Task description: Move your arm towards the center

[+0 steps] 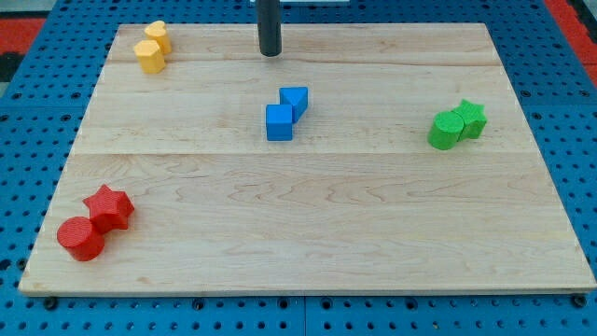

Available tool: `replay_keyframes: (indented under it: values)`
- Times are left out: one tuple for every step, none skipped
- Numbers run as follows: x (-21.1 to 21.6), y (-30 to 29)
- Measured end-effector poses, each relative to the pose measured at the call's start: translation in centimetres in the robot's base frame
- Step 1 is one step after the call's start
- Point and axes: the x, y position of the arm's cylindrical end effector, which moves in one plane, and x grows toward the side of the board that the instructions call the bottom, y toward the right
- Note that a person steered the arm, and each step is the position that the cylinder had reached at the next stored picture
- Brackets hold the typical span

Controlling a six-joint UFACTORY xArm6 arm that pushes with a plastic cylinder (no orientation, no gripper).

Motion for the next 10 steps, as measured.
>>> replay_keyframes:
  values:
    - [0.0,0.0]
    - [-0.6,-1.5]
    - [-2.5,-4.7]
    - [-3.5,-6.5]
    - [-3.5,-6.6]
    - [-3.5,-6.6]
    - [-1.5,-5.8]
    - [3.6,-4.7]
    - [6.6,-4.7]
    - [7.2,-4.7]
